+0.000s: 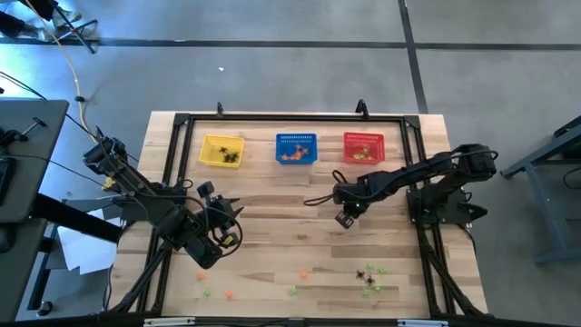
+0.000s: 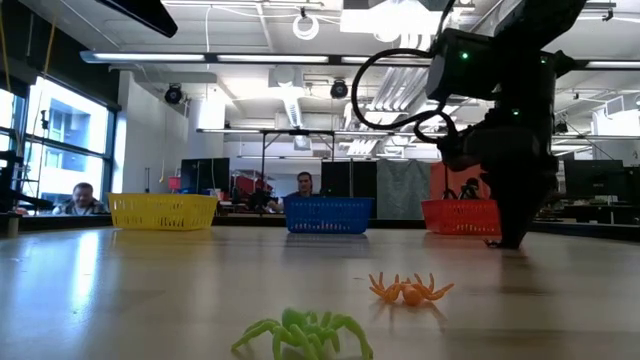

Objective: Sort Halloween decoration
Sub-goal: Put the black spider toy into the yellow basket

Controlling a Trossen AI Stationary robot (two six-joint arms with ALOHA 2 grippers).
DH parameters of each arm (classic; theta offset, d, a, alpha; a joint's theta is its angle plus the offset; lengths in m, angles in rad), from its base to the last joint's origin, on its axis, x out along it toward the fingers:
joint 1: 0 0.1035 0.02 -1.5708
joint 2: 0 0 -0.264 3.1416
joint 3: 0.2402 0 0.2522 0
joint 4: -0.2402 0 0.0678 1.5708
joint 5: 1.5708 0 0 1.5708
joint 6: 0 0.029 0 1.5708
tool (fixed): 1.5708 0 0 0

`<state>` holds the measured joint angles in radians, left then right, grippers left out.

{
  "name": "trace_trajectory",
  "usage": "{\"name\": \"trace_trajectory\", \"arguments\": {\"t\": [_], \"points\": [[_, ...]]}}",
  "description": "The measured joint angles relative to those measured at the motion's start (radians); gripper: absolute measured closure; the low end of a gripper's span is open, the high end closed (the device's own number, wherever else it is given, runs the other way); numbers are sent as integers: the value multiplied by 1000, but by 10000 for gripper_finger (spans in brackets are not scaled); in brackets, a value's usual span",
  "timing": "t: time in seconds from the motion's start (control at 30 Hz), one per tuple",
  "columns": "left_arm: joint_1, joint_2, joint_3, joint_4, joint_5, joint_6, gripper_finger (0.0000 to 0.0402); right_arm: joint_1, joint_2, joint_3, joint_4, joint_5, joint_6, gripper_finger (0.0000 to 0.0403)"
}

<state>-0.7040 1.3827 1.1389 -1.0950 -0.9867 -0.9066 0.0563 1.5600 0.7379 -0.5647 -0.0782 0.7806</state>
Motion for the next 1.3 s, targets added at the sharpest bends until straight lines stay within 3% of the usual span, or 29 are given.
{"name": "trace_trajectory", "arguments": {"t": [0.17,0.4,0.63,1.0,1.3], "points": [[0,0,0,0,0,0,300,3,-91,-4,-32,-17,23,402],[0,0,0,0,-1,0,300,2,-271,-1,-21,52,71,403],[0,0,0,-2,-3,0,300,3,-404,0,159,156,65,403],[0,0,0,-2,-152,-8,300,56,-352,2,702,180,-147,403],[33,10,0,81,-321,-41,300,163,-292,2,875,272,-352,403]]}}
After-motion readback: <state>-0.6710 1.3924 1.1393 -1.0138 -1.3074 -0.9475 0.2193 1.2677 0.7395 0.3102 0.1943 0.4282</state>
